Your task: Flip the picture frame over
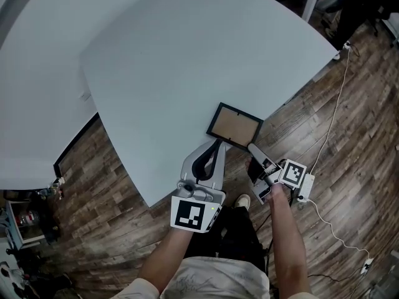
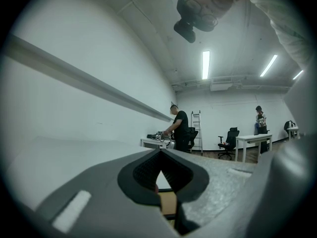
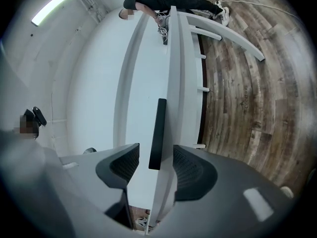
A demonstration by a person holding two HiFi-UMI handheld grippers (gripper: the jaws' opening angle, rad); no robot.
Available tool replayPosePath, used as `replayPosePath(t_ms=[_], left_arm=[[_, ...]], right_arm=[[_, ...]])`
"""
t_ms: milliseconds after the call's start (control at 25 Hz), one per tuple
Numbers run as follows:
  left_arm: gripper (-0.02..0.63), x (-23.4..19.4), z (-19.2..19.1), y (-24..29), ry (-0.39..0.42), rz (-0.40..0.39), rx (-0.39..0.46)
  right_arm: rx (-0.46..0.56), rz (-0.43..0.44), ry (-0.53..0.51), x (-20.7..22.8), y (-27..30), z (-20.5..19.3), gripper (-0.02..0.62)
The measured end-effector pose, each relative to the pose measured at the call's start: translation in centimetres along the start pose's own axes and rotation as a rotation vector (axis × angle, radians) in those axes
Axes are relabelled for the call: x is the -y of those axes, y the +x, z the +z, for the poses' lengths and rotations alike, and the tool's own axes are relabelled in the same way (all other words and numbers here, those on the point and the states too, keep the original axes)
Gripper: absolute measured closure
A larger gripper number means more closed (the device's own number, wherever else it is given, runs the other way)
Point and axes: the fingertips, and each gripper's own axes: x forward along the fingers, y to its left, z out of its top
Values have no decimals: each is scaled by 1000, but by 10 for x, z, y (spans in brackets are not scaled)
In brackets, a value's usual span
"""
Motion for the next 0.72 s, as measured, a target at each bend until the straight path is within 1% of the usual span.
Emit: replayPosePath(t_ms=[120,200,360,440,600,720], left_arm=[[606,-1,-1,0,-11,6,10],[606,-1,-2,0,-6,6,8],[606,0,-6,-2,-10,11,5],[606,0,-7,-3,-1,11,-12],[606,1,-10,-3,-14,13,-2],[606,-2,-8,-5,-5,18,-8]], right_arm=[[5,16,22,2,3,-3,358],[14,22,25,4,3,-3,376],[33,47,18,1,3,-2,452],[43,62,14,-2,4,-1,488],[74,71,31,-3,4,-1,497],[92,69,25,-3,3,-1,499]])
